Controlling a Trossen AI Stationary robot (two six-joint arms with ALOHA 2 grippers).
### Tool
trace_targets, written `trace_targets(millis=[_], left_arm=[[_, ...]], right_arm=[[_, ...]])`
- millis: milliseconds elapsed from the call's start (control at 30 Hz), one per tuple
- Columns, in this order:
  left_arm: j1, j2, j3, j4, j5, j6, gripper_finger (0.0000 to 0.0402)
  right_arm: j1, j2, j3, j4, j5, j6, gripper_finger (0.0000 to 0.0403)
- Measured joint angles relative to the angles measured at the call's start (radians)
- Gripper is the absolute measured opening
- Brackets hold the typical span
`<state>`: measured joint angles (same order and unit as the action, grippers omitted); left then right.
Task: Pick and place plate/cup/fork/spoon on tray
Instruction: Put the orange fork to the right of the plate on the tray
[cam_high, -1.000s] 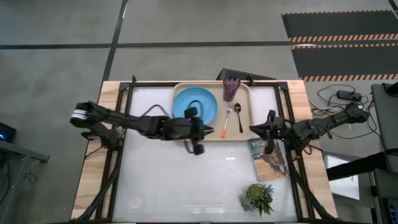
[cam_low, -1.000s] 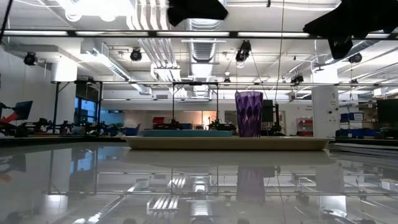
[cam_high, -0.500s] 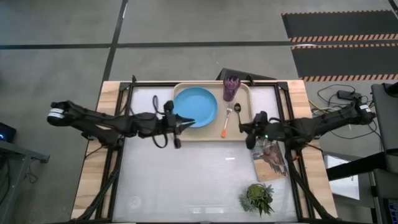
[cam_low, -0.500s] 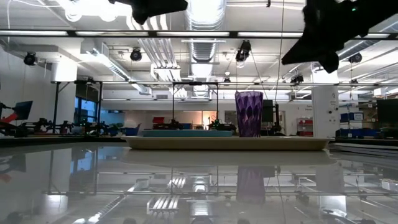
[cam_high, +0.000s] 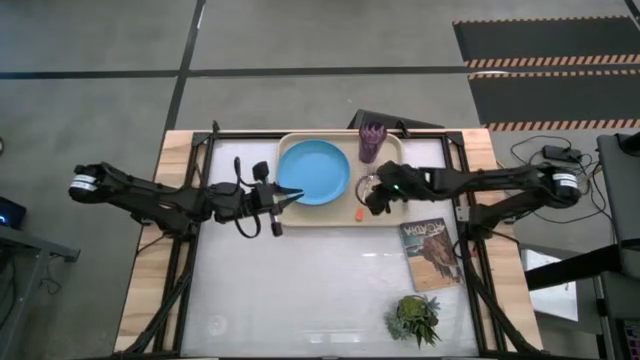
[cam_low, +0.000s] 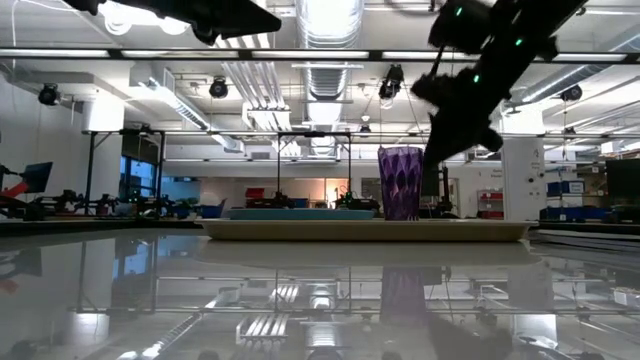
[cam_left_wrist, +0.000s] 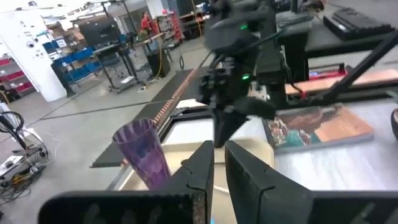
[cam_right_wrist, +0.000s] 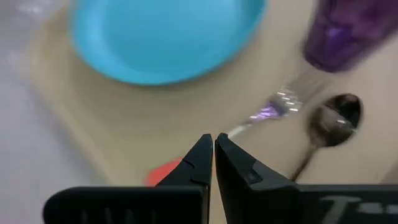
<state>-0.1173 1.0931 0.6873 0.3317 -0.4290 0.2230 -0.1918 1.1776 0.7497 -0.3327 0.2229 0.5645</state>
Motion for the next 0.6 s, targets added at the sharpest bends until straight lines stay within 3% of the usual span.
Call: trace_targets(millis=[300, 600], left_arm=[[0.0, -0.056, -0.006, -0.002, -0.086, 0.075, 0.0022], [0.0, -0.169, -0.058, -0.037, -0.105, 0.074, 0.0022]], right_arm=[[-0.153, 0.2, 0.02, 0.008, -0.014, -0.041, 0.0008], [-0.176, 0.341, 0.117, 0.005, -0.013, -0.044, 0.0008]])
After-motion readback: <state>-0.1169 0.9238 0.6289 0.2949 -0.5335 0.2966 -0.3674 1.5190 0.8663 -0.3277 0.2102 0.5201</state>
